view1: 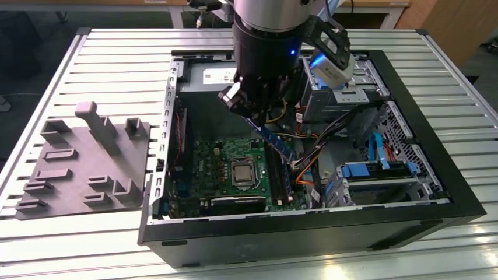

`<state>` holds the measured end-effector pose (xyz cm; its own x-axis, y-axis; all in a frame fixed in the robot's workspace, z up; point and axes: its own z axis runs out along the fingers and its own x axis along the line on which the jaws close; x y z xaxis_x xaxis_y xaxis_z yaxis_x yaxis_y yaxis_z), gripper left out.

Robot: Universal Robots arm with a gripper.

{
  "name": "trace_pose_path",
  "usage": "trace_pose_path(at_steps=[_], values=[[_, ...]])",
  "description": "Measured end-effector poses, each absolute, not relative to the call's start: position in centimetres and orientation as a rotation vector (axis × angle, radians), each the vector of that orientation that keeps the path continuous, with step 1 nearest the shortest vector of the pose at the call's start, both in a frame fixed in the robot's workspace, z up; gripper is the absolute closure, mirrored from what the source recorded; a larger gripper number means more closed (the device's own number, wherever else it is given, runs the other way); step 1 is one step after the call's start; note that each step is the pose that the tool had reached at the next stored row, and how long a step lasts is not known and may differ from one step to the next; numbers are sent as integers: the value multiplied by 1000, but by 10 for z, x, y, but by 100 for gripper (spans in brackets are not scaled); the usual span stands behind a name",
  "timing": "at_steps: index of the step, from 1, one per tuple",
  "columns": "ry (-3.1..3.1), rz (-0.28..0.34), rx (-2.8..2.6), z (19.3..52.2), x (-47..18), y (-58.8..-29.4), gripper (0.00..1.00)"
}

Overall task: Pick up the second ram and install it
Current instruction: 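Insert the second ram into the second slot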

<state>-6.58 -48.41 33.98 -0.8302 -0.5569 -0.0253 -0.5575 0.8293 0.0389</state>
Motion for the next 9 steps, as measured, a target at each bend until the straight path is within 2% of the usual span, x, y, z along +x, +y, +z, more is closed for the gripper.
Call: trace_pose_path(at_steps=[9], values=[[3004,70,-868,340,-66,-484,88]])
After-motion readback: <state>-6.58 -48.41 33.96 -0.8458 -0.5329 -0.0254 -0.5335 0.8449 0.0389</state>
